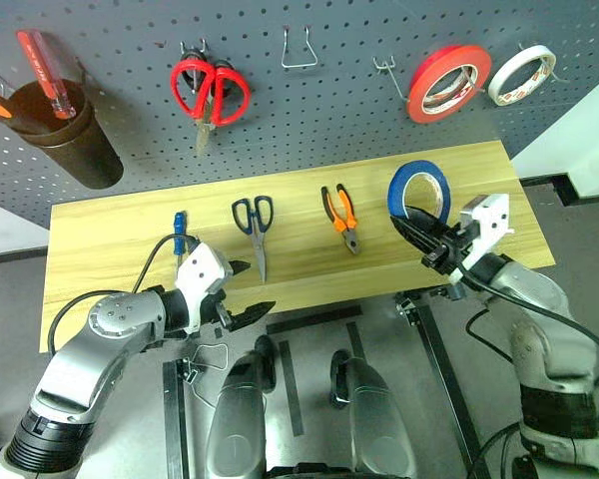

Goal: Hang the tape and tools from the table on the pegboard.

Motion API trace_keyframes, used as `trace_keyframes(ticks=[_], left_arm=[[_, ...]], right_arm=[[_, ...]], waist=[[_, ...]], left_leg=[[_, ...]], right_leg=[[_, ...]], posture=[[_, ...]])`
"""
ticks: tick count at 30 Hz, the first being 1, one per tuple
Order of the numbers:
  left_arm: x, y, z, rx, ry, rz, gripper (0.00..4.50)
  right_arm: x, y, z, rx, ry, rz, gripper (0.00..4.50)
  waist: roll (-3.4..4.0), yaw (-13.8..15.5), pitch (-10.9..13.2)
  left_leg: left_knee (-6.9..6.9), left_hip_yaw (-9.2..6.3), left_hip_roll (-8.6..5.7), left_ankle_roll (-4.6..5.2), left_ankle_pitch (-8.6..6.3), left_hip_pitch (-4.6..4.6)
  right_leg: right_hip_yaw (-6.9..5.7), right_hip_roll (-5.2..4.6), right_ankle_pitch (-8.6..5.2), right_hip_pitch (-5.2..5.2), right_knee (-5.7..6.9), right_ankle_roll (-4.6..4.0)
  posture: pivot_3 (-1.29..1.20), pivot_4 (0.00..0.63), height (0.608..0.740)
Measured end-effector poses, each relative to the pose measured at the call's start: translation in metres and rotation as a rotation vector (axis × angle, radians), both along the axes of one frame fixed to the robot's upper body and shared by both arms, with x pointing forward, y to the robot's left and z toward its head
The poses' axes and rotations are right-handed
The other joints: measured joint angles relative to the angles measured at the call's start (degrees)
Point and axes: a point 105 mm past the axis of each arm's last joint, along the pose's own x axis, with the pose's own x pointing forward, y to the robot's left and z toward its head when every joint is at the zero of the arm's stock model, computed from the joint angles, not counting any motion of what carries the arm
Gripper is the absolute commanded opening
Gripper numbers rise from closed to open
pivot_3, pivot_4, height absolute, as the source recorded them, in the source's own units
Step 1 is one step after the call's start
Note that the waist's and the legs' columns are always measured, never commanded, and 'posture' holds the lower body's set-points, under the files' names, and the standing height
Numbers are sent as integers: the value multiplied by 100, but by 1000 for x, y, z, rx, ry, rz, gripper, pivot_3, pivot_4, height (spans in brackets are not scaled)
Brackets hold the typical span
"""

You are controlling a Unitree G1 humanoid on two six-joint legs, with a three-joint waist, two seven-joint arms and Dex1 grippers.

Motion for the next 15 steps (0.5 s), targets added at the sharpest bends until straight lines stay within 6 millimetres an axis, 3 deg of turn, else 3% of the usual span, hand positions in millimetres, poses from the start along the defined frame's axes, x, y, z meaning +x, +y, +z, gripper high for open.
trace_keyframes(ticks=[3,11,15], left_arm=[[4,0,3,-4,-20,-7,4500],[11,5,-3,-8,-30,24,4500],[12,6,-5,-9,-27,32,4500]], right_arm=[[-6,1,18,9,-65,-20,698],[5,5,57,20,-218,-77,698],[14,15,47,-4,-184,-48,698]], waist=[[-8,-11,-15],[-12,-10,-19],[-17,-2,-23]], left_leg=[[0,0,0,-2,2,1],[2,1,1,-2,6,1],[9,12,0,-1,7,1]], right_leg=[[0,8,0,0,0,0],[0,21,1,-1,3,0],[-1,21,1,2,5,1]], posture=[[58,321,717],[62,320,717],[58,324,717]])
